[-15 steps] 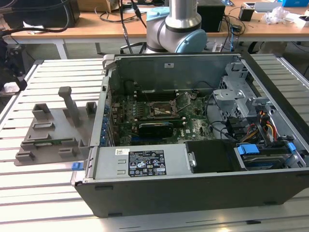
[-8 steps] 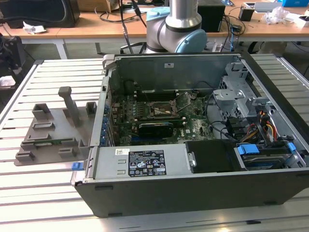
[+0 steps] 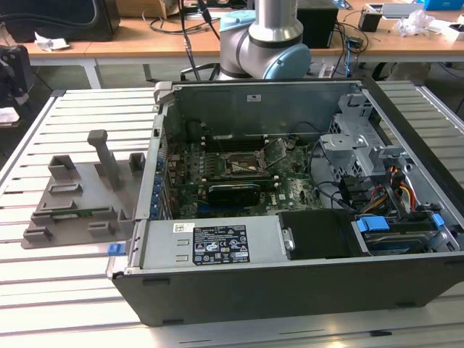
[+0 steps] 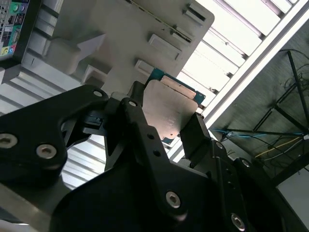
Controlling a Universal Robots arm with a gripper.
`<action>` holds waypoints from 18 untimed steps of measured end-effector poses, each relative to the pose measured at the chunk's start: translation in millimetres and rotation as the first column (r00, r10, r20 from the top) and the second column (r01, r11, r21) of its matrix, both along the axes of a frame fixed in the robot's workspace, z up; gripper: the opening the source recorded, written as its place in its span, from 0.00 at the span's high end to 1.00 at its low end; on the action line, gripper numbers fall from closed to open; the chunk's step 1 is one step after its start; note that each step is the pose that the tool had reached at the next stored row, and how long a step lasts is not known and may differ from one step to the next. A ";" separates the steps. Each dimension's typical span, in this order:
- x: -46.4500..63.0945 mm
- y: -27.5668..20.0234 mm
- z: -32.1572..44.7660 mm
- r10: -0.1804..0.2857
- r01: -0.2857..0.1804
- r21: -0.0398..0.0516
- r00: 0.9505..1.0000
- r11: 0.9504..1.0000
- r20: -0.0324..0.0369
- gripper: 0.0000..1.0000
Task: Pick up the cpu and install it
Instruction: 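Pick up the cpu and move it towards the insertion slot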
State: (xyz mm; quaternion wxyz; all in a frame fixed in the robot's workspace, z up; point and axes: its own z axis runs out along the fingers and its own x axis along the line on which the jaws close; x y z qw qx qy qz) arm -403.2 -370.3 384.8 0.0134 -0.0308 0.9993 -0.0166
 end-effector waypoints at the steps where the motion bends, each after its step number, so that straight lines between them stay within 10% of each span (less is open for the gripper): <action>1: 0.0 0.0 4.1 0.000 0.000 0.000 1.000 1.000 0.000 0.45; 18: 0.0 0.0 39.1 0.000 0.000 0.000 1.000 1.000 0.000 0.45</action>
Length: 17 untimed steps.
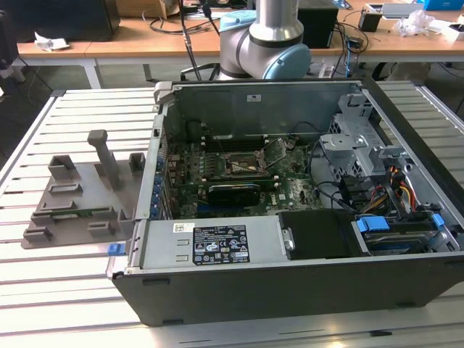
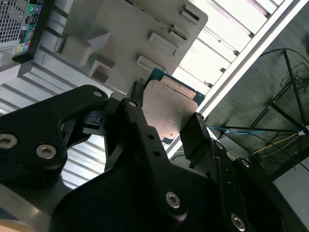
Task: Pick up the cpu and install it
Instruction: 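Pick up the cpu and move it towards the insertion slot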
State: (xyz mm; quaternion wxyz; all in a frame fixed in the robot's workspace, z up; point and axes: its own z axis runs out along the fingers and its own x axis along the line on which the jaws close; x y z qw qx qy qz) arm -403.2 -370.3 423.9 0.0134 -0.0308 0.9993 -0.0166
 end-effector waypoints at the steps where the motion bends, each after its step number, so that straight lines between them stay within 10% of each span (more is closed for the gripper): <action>1: 0.0 0.0 1.8 0.000 0.000 0.000 1.000 1.000 0.000 0.45; 12: 0.0 -0.1 18.8 0.000 0.000 0.002 1.000 1.000 0.000 0.45; 17: 0.0 0.0 19.1 0.000 0.000 0.066 1.000 0.998 0.000 0.45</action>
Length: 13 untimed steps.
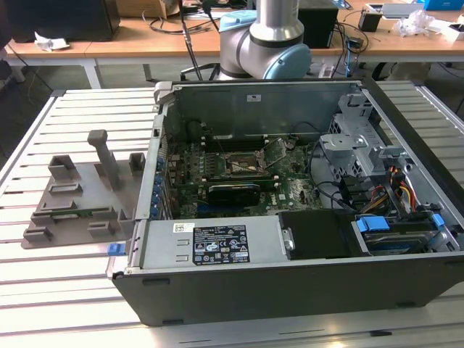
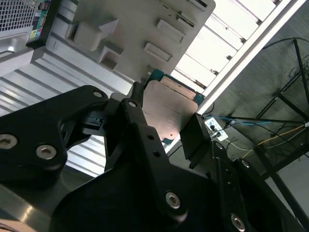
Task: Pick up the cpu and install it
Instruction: 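Pick up the cpu and move it towards the insertion slot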
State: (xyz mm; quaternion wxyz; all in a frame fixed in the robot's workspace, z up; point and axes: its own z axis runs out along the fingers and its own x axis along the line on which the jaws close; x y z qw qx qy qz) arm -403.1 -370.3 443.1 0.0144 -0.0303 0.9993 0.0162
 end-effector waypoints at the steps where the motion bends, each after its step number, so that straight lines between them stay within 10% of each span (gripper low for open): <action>1: 0.0 0.0 0.0 0.000 0.000 0.012 1.000 1.000 0.000 0.45; 13: 28.7 0.1 0.0 0.000 0.000 0.011 1.000 1.000 0.000 0.45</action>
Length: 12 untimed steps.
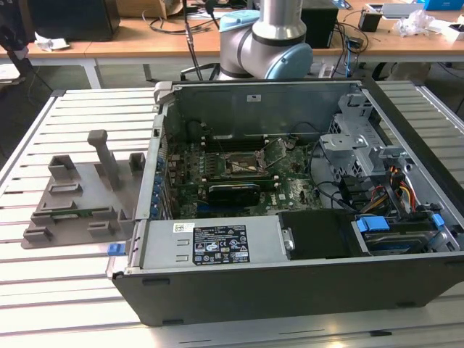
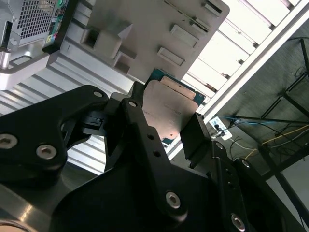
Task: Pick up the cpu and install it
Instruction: 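Pick up the cpu and move it towards the insertion slot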
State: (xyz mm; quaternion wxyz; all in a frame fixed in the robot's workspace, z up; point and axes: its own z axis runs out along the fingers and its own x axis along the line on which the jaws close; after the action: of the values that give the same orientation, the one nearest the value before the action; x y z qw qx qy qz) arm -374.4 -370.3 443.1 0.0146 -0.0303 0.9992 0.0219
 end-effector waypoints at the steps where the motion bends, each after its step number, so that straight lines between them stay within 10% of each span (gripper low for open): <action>1: 1.3 0.0 0.0 0.000 0.000 0.000 1.000 1.000 0.000 0.45; 12: 21.3 0.0 0.0 0.000 0.000 0.000 1.000 1.000 0.000 0.45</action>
State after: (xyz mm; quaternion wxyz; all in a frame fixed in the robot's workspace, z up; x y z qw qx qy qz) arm -353.1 -370.3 443.0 0.0146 -0.0303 0.9992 0.0219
